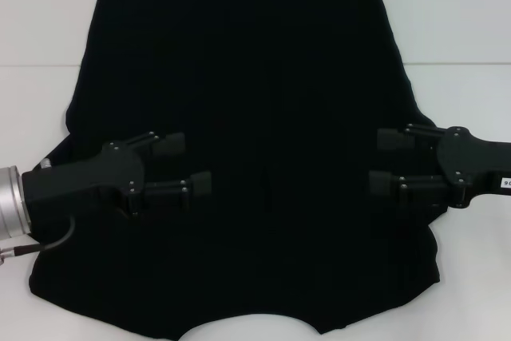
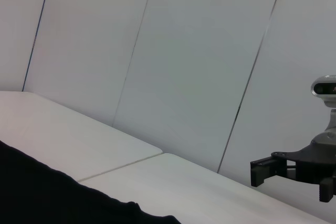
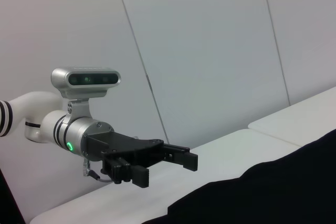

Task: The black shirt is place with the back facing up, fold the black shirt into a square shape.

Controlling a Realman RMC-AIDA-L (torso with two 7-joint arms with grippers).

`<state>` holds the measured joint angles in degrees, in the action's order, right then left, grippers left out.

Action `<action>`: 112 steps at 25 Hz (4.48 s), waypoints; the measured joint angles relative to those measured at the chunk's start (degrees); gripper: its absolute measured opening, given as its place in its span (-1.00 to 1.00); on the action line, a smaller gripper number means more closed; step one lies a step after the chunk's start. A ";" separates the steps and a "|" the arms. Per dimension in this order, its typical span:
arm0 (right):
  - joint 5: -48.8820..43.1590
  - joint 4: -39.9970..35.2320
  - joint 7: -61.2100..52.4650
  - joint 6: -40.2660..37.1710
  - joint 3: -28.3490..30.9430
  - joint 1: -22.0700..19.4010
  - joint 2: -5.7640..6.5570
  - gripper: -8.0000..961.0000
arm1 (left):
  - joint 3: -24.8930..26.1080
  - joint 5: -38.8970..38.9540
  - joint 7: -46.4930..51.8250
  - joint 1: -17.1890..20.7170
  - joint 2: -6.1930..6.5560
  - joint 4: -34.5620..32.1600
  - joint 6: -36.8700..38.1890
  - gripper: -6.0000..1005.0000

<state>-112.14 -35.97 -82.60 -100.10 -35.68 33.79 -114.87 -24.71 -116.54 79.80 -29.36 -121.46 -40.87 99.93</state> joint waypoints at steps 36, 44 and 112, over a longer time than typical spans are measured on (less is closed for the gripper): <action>1.10 0.37 0.07 2.46 -0.11 1.71 -2.49 0.90 | 0.45 -18.57 38.18 -1.08 1.99 -14.99 -12.22 0.89; 0.81 0.41 -0.06 1.93 -4.26 3.34 -2.91 0.90 | 0.45 -29.30 49.86 -1.98 2.63 -19.78 -15.63 0.89; 1.05 0.44 -1.51 3.87 -5.87 3.31 -2.29 0.90 | -1.65 -39.56 55.95 -2.80 2.57 -13.88 -24.73 -0.82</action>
<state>-111.09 -35.53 -84.11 -96.23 -41.55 37.09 -117.15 -26.36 -156.10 135.75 -32.16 -118.90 -54.75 75.20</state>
